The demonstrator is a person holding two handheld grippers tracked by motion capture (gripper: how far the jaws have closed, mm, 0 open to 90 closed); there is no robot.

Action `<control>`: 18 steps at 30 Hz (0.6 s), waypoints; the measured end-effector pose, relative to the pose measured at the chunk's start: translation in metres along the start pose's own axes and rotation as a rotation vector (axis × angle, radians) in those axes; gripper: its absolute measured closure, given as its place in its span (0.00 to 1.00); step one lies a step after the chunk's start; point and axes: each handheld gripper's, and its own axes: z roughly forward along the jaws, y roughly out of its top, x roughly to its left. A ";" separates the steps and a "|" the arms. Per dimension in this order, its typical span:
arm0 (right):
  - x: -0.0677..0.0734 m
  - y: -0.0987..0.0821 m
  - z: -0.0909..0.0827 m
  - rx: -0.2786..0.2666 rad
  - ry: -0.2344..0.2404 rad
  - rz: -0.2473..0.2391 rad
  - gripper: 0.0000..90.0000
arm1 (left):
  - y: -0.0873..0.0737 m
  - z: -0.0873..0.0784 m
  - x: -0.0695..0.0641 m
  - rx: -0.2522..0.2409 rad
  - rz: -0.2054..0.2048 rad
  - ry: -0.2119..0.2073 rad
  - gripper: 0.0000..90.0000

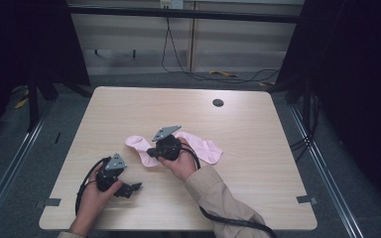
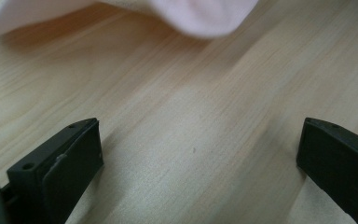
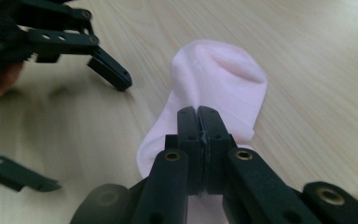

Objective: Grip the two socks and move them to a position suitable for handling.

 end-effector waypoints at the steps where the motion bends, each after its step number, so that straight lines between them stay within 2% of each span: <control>1: 0.001 0.001 -0.004 -0.005 0.001 0.002 0.99 | 0.000 0.000 0.000 0.000 0.000 0.000 0.00; 3: 0.002 0.003 -0.017 -0.040 0.014 -0.025 0.99 | 0.000 0.000 0.000 0.003 0.001 0.001 0.00; 5: 0.006 0.004 -0.030 -0.054 0.016 -0.080 0.99 | 0.000 0.000 0.000 0.003 0.001 0.000 0.00; 6: 0.006 0.004 -0.030 -0.054 0.016 -0.080 0.99 | 0.000 0.000 0.000 0.003 0.001 0.000 0.00; 7: 0.011 0.002 -0.046 -0.068 0.025 -0.115 0.99 | 0.000 0.000 0.000 0.004 0.001 0.000 0.00; 9: 0.016 -0.002 -0.057 -0.075 0.040 -0.164 0.99 | 0.000 0.000 0.000 0.004 0.002 0.001 0.00; 13: 0.025 -0.026 -0.078 -0.015 0.037 -0.243 0.98 | 0.000 0.000 0.000 0.003 0.001 0.001 0.00; 14: 0.025 -0.036 -0.082 0.007 0.041 -0.243 0.98 | 0.000 0.000 0.000 0.003 0.001 0.001 0.00; 15: 0.025 -0.036 -0.082 0.007 0.041 -0.243 0.98 | 0.000 0.000 0.000 0.003 0.001 0.001 0.00; 16: 0.022 -0.058 -0.089 0.052 0.031 -0.245 0.98 | 0.000 0.000 0.000 0.003 0.001 0.001 0.00; 18: 0.017 -0.076 -0.094 0.066 0.036 -0.224 0.97 | 0.000 0.000 0.000 0.002 -0.001 0.001 0.00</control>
